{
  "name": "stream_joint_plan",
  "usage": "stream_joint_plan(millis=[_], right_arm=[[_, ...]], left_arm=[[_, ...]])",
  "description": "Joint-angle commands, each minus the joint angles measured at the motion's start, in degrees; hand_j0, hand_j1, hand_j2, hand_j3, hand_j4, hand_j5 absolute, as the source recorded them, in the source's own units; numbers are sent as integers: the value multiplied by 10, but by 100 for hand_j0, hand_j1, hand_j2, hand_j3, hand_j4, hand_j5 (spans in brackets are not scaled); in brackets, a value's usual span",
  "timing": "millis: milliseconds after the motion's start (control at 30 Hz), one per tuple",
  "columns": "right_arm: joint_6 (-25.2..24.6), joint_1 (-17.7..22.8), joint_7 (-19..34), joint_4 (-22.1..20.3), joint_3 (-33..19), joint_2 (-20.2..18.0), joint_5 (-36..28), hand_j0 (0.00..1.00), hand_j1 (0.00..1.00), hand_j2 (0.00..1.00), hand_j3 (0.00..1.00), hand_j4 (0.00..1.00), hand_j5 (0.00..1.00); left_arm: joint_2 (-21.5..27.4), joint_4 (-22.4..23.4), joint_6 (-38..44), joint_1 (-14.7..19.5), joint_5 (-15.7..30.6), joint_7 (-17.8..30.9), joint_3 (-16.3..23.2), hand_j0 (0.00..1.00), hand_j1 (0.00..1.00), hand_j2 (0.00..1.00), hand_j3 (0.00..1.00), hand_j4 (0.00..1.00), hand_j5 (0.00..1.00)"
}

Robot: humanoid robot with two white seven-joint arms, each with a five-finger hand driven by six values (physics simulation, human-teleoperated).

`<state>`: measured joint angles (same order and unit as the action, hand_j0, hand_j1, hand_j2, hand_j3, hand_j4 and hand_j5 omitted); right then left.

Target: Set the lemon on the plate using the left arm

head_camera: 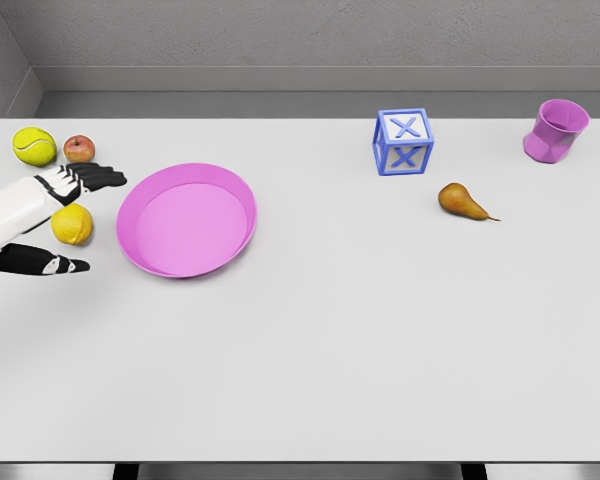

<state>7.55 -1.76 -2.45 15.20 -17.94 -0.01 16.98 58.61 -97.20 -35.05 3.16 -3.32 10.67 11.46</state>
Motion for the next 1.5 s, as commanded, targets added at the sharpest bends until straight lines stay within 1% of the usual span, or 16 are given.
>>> stream_joint_plan(millis=[0,100,133,167,233,333,400,500,567,633,700,867,933,1000,1067,1467], right_arm=[[0,0,1,0,-1,0,0,100,100,100,100,100,100],[0,0,1,0,-2,0,0,100,100,100,100,100,100],[0,0,1,0,0,0,0,100,100,100,100,100,100],[0,0,1,0,-1,0,0,100,100,100,100,100,100],[0,1,1,0,0,0,0,100,100,100,100,100,100],[0,1,1,0,0,0,0,100,100,100,100,100,100],[0,0,1,0,0,0,0,100,100,100,100,100,100],[0,0,1,0,0,0,0,100,100,100,100,100,100],[0,1,1,0,0,0,0,100,100,100,100,100,100],[0,0,1,0,0,0,0,100,100,100,100,100,100],[0,1,1,0,0,0,0,100,100,100,100,100,100],[0,0,1,0,0,0,0,100,100,100,100,100,100],[0,1,1,0,0,0,0,100,100,100,100,100,100],[0,0,1,0,0,0,0,100,100,100,100,100,100],[0,0,1,0,0,0,0,100,100,100,100,100,100],[0,0,1,0,0,0,0,100,100,100,100,100,100]], left_arm=[[-1,1,1,0,1,0,0,100,100,100,100,100,100],[-2,9,1,0,-22,0,0,100,100,100,100,100,100],[-2,48,1,0,-39,6,-2,100,100,100,100,100,100],[-6,96,1,3,-41,43,-11,100,100,100,100,100,100],[-19,144,1,3,-42,101,-51,100,100,100,100,100,100],[-26,151,1,10,-43,152,-51,100,100,100,100,100,100],[-63,150,1,21,-62,202,-51,100,100,100,100,100,100],[-68,167,1,35,-82,202,-43,100,100,100,100,100,100],[-78,242,1,83,-107,202,-38,100,100,100,100,100,100],[-104,259,1,126,-149,202,-11,100,100,100,100,100,100],[-113,267,1,151,-149,202,22,100,100,100,100,100,100],[-127,268,1,163,-158,202,28,100,100,100,100,100,100],[-127,300,1,175,-158,203,27,100,100,100,100,100,100],[-129,307,1,178,-163,203,28,100,100,100,100,100,100],[-147,341,1,202,-179,203,29,100,100,100,100,100,100],[-174,354,1,221,-211,204,29,100,100,100,100,100,100]])
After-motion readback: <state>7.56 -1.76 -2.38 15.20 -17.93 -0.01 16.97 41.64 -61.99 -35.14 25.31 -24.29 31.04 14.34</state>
